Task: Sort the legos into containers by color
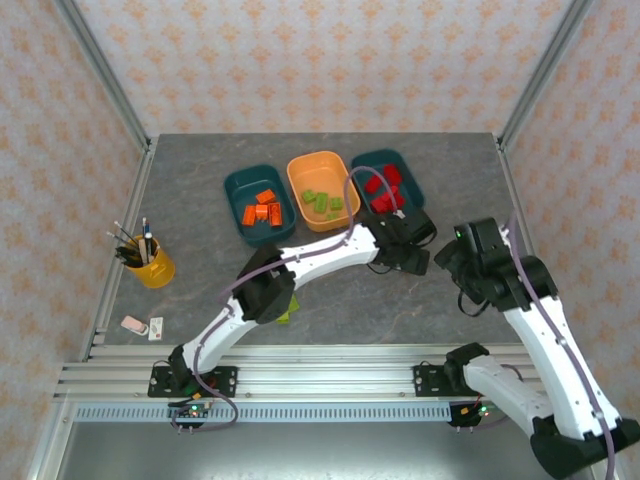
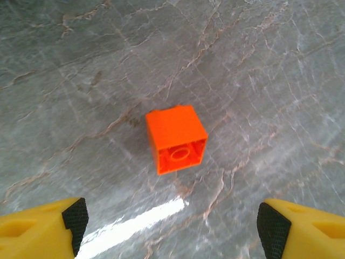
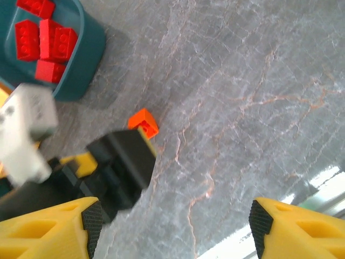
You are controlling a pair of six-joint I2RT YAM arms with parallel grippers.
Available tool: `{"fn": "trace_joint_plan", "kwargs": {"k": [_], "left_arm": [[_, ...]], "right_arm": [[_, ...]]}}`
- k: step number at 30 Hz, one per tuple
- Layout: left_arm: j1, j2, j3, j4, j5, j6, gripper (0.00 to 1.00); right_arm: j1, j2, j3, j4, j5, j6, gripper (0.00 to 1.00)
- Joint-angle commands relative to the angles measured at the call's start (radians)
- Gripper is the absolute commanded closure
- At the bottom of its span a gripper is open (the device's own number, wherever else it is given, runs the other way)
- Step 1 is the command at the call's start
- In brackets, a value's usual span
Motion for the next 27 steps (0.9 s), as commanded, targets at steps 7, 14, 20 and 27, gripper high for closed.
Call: {"fn": "trace_joint_plan", "kwargs": {"k": [7,14,20,27], "left_arm": [[-0.020,0.169,0.197,-0.074,-0.168,-0.096,0.18],[-0.026,0.263,0.301,-0.089,-0.155,-0.103,0.43],[-0.030,0.262,0.297,-0.101,-0.164,-0.105,0.63],[0.001,0.166,0.247,-0.122,-0.168,-0.106,0.68]], "right_arm": [[0.001,-0.176,-0.079,-0.122,-0.088,0.015,0.25],[0.001,-0.209,-0.086,-0.131,-0.096,0.006,0.26],[0.002,-0.226,-0.096,-0.093,-0.094,-0.006,0.26],[0.001,-0.238,-0.093,-0.038,-0.096,-0.024,0.26]]}}
